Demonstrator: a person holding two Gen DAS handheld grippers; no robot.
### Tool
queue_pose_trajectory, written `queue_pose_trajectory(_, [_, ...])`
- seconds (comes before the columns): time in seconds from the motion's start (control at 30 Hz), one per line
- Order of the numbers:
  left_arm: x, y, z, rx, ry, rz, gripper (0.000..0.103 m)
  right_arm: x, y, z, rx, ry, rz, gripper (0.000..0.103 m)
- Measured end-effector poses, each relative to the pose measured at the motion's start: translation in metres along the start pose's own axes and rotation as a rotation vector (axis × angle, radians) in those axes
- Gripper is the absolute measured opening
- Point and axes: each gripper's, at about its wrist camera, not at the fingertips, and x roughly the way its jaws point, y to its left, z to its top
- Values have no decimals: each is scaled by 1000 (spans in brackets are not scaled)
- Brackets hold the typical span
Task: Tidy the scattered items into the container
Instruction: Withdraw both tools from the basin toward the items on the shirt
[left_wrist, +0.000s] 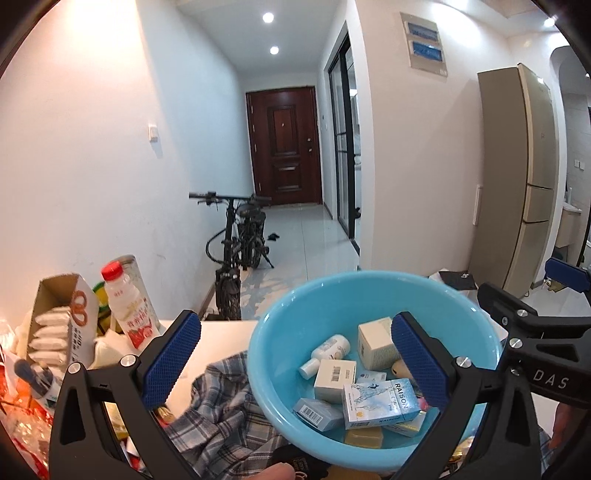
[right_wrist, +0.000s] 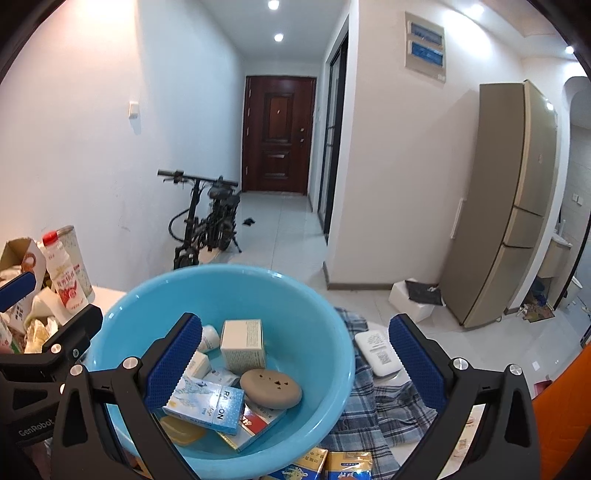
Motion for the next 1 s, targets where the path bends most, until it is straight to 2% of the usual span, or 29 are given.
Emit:
queue_pose_trajectory(0.23, [-36,3,-1,12,-24,32,103,-34,2,3,-17,-18,33,103])
queue_pose_trajectory(0.37, [-55,2,-11,13,-31,37,103,-56,2,-6,-27,-36,24,103])
queue_pose_trajectory(0.7, [-69,-5,-56,40,32,1,103,-80,-5,-53,-38,17,23,103])
queue_pose_trajectory(1.0, [-66,27,-106,13,120,20,103,-75,-19,-91,-22,73,16,103])
